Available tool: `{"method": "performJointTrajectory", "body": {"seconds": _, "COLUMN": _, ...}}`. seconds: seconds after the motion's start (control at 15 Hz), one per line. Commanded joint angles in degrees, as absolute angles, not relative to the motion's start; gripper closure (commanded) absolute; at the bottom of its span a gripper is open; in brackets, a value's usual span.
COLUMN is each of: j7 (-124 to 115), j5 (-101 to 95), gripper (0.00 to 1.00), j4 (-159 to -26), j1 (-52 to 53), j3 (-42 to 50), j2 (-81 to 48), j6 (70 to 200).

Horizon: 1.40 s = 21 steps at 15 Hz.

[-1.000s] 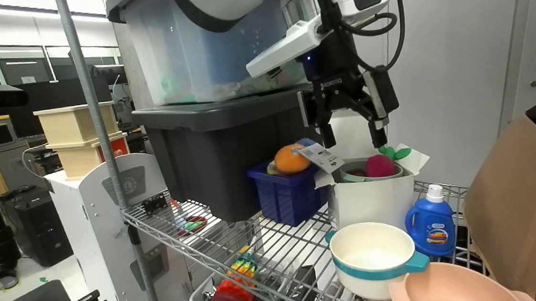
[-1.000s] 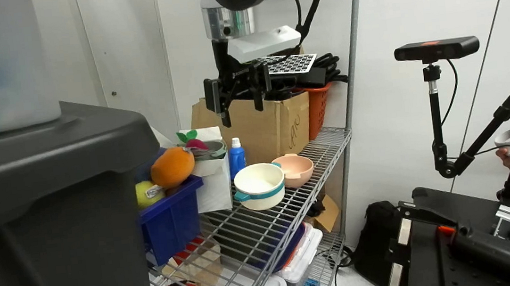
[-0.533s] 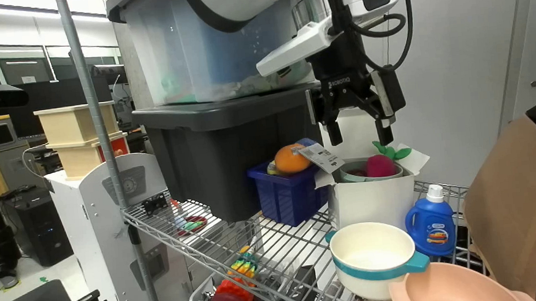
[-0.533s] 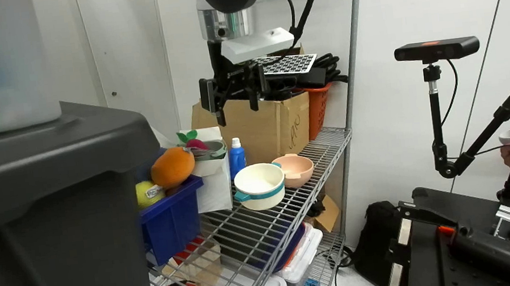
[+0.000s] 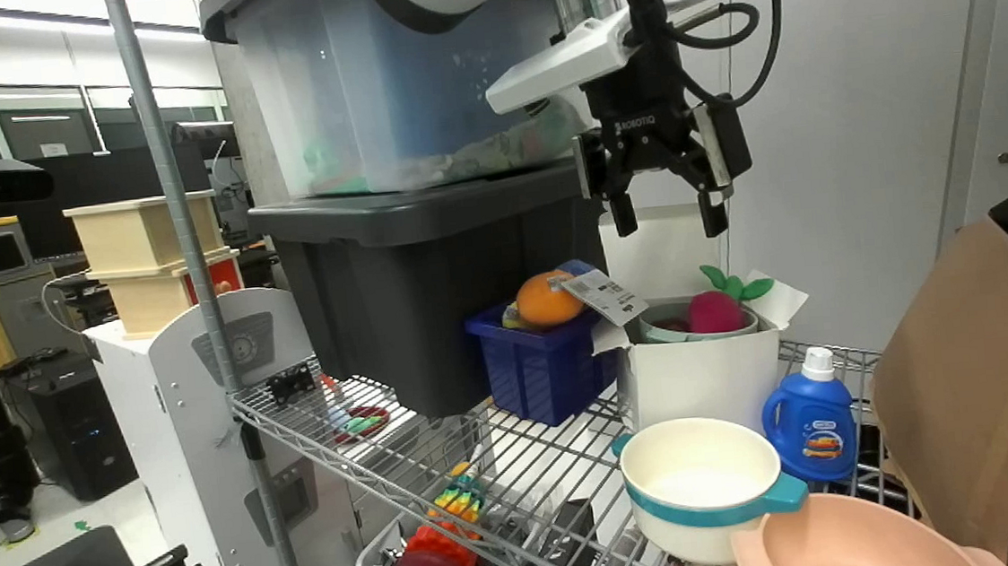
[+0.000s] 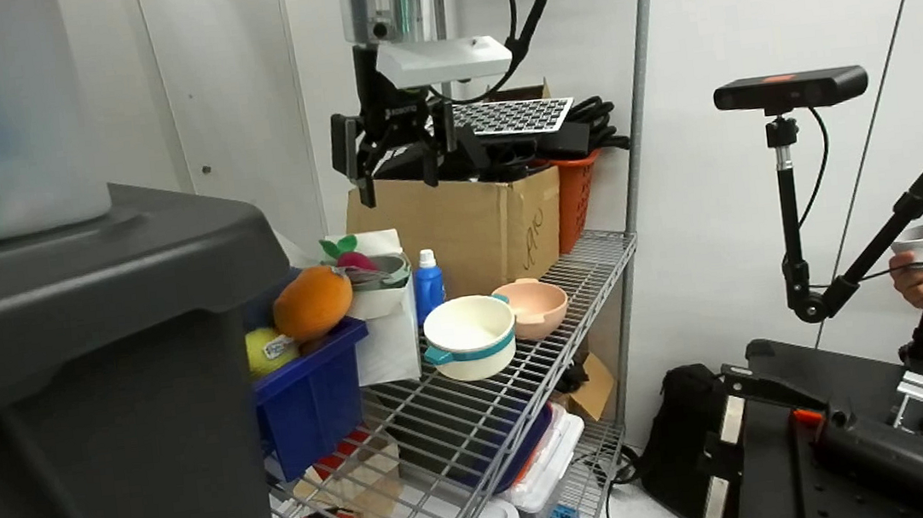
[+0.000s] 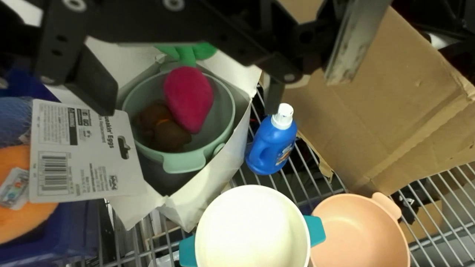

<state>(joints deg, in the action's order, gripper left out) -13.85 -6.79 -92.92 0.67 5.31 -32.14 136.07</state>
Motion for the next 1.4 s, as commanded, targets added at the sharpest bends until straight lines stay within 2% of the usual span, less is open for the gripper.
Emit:
{"method": "performJointTrajectory", "body": {"seconds": 0.0, "j7": -12.4, "j5": -5.35, "gripper": 0.0, "j4": -88.06, "j1": -0.11, "j3": 5.09, "j2": -34.79, "j6": 136.39}}
{"method": "performJointTrajectory", "body": {"seconds": 0.6, "j7": -9.52, "j5": -5.42, "gripper": 0.0, "j4": -78.77, "j1": -0.94, "j3": 4.83, "j2": -40.23, "j6": 137.71}}
{"method": "performJointTrajectory", "body": {"seconds": 1.33, "j7": -6.81, "j5": -6.05, "gripper": 0.0, "j4": -76.24, "j1": -0.98, "j3": 5.34, "j2": -44.61, "j6": 137.17}}
